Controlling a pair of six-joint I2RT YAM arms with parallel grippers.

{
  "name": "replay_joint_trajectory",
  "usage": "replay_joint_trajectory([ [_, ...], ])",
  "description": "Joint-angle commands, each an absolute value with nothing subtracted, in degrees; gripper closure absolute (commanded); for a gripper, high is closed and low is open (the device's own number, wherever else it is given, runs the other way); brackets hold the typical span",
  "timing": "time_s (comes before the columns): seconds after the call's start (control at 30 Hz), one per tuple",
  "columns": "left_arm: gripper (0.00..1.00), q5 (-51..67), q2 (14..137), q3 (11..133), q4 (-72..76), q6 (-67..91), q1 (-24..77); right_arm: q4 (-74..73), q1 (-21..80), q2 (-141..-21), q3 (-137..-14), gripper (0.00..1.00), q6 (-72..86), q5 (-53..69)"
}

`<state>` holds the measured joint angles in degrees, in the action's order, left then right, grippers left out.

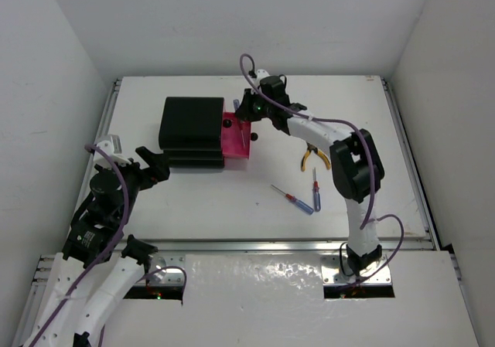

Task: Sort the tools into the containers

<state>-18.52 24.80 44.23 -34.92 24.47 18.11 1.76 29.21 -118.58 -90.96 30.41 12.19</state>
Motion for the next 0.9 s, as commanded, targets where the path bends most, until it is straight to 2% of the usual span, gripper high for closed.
replay_joint_trajectory([
  [0.0, 0.11, -17.9, 24.5, 44.4, -32.3, 24.2, 18.7, 6.4, 30.3, -118.3, -90.3, 0.89, 27.6, 14.9],
  [0.1, 0.11, -17.8, 24.6, 44.4, -32.2, 24.1, 18.7, 6.6, 30.7, -117.0, -87.7, 0.85, 26.4, 14.9],
  [0.23, 0.11, -17.8, 24.5, 44.4, -32.2, 24.1, 18.7, 6.4, 30.8, -114.6, -85.0, 0.68, 25.4, 15.0],
  [0.27, 0.11, -17.8, 24.6, 44.4, -32.2, 24.1, 18.7, 6.4, 30.8, -113.8, -84.3, 0.57, 25.3, 14.9],
  [0.4, 0.11, -17.8, 25.0, 44.4, -32.2, 24.1, 18.7, 4.8, 30.8, -111.9, -84.3, 0.45, 25.0, 15.2],
  [0.57, 0.11, -17.8, 25.1, 44.5, -32.3, 24.1, 18.7, 1.1, 30.8, -106.1, -81.7, 0.44, 24.4, 10.2],
  [0.67, 0.11, -17.8, 25.0, 44.5, -32.2, 24.0, 18.7, -4.4, 30.6, -99.1, -76.9, 0.43, 24.9, 1.0],
  [0.8, 0.11, -17.7, 24.9, 44.4, -32.2, 24.0, 18.7, -24.6, 30.2, -93.4, -73.6, 0.42, 25.0, -9.1],
  [0.87, 0.11, -17.6, 24.8, 44.4, -32.2, 24.0, 18.7, -28.6, 29.9, -89.4, -66.8, 0.42, 26.6, -12.8],
])
